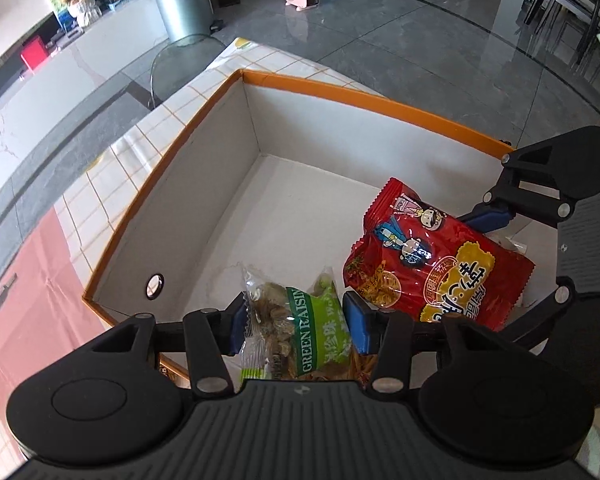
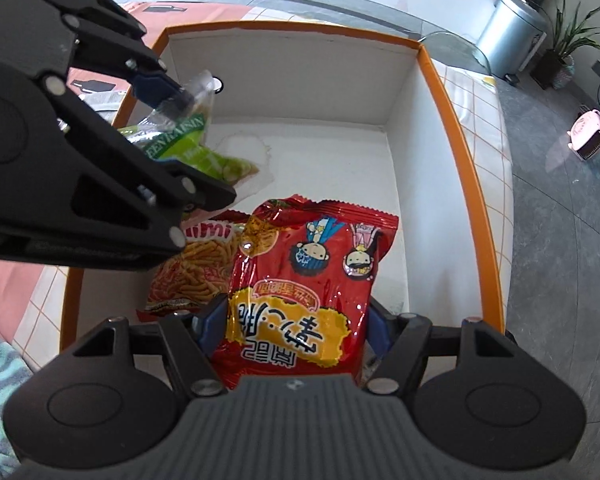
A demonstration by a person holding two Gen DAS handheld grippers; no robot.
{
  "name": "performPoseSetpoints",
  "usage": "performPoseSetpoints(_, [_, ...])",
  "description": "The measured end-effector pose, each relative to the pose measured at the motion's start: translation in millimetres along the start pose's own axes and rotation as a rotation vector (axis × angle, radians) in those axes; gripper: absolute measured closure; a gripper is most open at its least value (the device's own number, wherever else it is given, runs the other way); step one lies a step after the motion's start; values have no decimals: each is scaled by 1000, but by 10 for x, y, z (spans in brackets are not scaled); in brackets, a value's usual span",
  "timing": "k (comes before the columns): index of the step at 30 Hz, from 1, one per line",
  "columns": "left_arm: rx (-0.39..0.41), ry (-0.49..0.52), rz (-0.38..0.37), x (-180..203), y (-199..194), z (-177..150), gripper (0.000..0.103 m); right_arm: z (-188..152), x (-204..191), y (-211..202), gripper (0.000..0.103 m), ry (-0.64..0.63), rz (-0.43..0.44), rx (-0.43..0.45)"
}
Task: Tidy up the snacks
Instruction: 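Carry both held bags over the orange box with both tools, then open both tools to drop the bags into the orange box, then move both tools back toward the remaining snacks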
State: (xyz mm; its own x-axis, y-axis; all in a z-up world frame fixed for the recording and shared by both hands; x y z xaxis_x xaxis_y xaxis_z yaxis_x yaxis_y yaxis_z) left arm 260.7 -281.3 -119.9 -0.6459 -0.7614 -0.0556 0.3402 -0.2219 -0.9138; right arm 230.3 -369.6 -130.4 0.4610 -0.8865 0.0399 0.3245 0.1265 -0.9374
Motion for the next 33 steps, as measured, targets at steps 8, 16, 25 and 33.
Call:
performPoseSetpoints(8, [27, -19, -28, -56, 17, -49, 36, 52, -14, 100, 32, -15, -29, -23])
performPoseSetpoints(16, [175, -47, -25, -105, -539, -91, 26, 75, -66, -93, 22, 77, -33, -19])
performPoseSetpoints(25, [222, -181, 43, -349, -1261, -478, 25, 39, -392, -626, 18, 189, -90, 56])
performPoseSetpoints(33, [215, -303, 133, -620, -1558, -1119, 25, -11, -996, -1057, 17, 299, 7, 210])
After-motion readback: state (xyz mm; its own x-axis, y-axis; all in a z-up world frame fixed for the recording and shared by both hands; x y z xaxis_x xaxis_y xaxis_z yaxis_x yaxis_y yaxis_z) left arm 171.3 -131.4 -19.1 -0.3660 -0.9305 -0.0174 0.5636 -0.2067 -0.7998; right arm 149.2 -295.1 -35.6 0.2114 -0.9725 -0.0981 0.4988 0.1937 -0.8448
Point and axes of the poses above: each gripper's, at about its wrist camera, not at the fingertips, and y roughly the way its jaws point, x to its right, z to its top, the point moved 6 cm from there along y, roughly the way its jaws point
